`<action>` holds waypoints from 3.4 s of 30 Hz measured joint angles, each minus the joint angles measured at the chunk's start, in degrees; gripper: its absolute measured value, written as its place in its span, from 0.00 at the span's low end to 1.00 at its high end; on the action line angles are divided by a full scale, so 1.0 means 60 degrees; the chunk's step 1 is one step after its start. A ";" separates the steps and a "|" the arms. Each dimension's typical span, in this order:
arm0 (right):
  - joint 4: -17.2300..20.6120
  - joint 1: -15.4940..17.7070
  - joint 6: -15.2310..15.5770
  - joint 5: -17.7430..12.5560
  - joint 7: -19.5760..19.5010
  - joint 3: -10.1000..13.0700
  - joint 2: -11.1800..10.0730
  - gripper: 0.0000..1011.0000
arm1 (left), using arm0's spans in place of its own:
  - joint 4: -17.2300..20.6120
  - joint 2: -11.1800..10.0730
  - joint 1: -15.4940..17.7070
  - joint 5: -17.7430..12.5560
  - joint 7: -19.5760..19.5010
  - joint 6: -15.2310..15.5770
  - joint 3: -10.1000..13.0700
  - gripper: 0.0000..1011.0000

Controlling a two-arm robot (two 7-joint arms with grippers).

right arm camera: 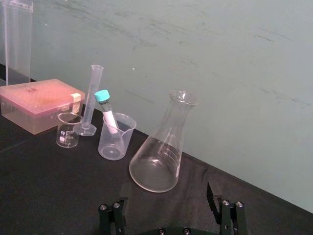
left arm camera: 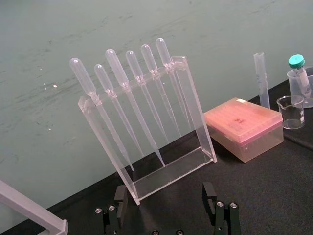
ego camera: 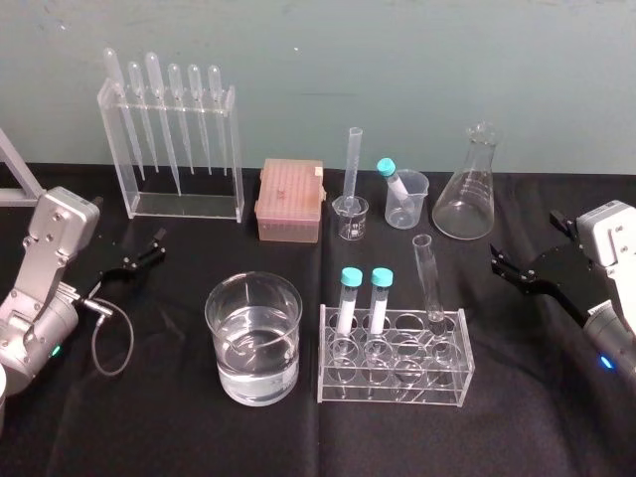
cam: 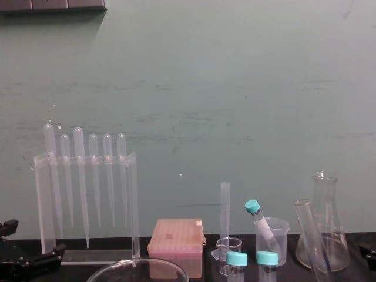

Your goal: Hold the test tube with one hand and immerse one end into the beaker, then return it to the test tube rack.

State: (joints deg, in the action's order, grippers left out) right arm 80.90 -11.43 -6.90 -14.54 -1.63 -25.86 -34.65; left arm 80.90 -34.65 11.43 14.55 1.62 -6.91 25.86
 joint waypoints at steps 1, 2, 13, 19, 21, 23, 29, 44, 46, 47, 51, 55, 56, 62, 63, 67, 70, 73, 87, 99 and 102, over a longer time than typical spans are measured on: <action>0.0000 0.0000 0.0000 0.0000 0.0000 0.0000 0.0000 0.99 | 0.0000 0.0000 0.0000 -0.0001 0.0000 0.0000 0.0000 0.99; 0.0000 0.0000 0.0000 -0.0001 0.0000 0.0000 0.0000 0.99 | 0.0000 0.0000 0.0000 -0.0001 0.0000 0.0000 0.0000 0.99; 0.0000 0.0000 0.0000 -0.0001 0.0001 0.0000 0.0000 0.99 | 0.0000 0.0000 0.0000 0.0000 0.0000 0.0000 0.0000 0.99; 0.0000 0.0000 0.0000 -0.0001 0.0001 0.0000 0.0000 0.99 | 0.0000 0.0000 0.0000 0.0000 0.0000 0.0000 0.0000 0.99; -0.0001 0.0000 -0.0001 -0.0001 0.0001 0.0000 0.0000 0.99 | 0.0000 0.0000 0.0001 0.0000 0.0000 0.0000 0.0000 0.99; 0.0000 0.0000 -0.0001 -0.0001 0.0001 0.0000 0.0000 0.99 | 0.0000 0.0000 0.0001 0.0000 0.0000 0.0000 0.0000 0.99; 0.0000 0.0000 -0.0001 -0.0001 0.0001 0.0000 0.0000 0.99 | 0.0000 0.0000 0.0001 -0.0001 0.0000 0.0000 0.0000 0.99; 0.0000 0.0000 -0.0001 0.0000 0.0001 0.0000 0.0000 0.99 | 0.0000 0.0000 0.0000 -0.0001 0.0000 0.0000 0.0000 0.99; -0.0001 0.0000 -0.0001 -0.0001 0.0000 0.0000 0.0000 0.99 | 0.0000 0.0000 0.0000 0.0000 0.0000 0.0000 0.0000 0.99; 0.0000 0.0000 -0.0001 -0.0001 0.0001 0.0000 0.0000 0.99 | 0.0000 0.0000 0.0000 0.0000 0.0000 0.0000 0.0000 0.99; 0.0023 -0.0004 -0.0034 0.0076 0.0010 0.0060 -0.0022 0.99 | 0.0000 0.0000 0.0001 -0.0001 0.0000 0.0000 0.0000 0.99; 0.0208 -0.0093 -0.0362 0.0284 0.0015 0.0233 -0.0068 0.99 | 0.0000 0.0000 0.0000 0.0000 0.0000 0.0000 0.0000 0.99; 0.0305 -0.0165 -0.0576 0.0388 0.0030 0.0303 -0.0073 0.99 | 0.0000 0.0000 0.0000 -0.0001 0.0000 0.0000 0.0000 0.99; 0.0656 -0.0497 -0.1379 0.0732 0.0099 0.0471 0.0026 0.99 | 0.0000 0.0000 0.0000 0.0000 0.0000 0.0000 -0.0001 0.99; 0.0748 -0.0610 -0.1613 0.0824 0.0177 0.0483 0.0078 0.99 | 0.0000 0.0000 0.0001 0.0000 0.0000 0.0000 0.0000 0.99; 0.0907 -0.0874 -0.2085 0.0916 0.0474 0.0465 0.0214 0.99 | 0.0000 0.0000 0.0000 0.0000 0.0000 0.0000 0.0000 0.99; 0.0998 -0.1004 -0.2468 0.0848 0.0816 0.0423 0.0341 0.99 | 0.0000 0.0000 0.0000 0.0000 0.0000 0.0000 -0.0001 0.99; 0.1053 -0.1026 -0.2818 0.0605 0.1172 0.0395 0.0448 0.99 | 0.0000 0.0000 0.0000 0.0000 0.0000 0.0000 0.0000 0.99; 0.1774 -0.0393 -0.3181 -0.1066 0.2631 0.0396 0.0664 0.99 | 0.0000 0.0000 0.0000 0.0000 0.0000 0.0000 0.0000 0.99; 0.2294 0.0301 -0.2442 -0.1176 0.2587 0.0492 0.0848 0.99 | 0.0000 0.0000 0.0000 -0.0001 0.0000 0.0000 0.0000 0.99; 0.2386 0.0482 -0.2224 -0.1082 0.2493 0.0499 0.0891 0.99 | 0.0000 0.0000 0.0000 -0.0001 0.0000 0.0000 0.0000 0.99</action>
State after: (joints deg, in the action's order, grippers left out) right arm 95.22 -8.54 -20.24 -21.03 13.33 -22.87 -29.30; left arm 80.90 -34.65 11.43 14.55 1.62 -6.91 25.86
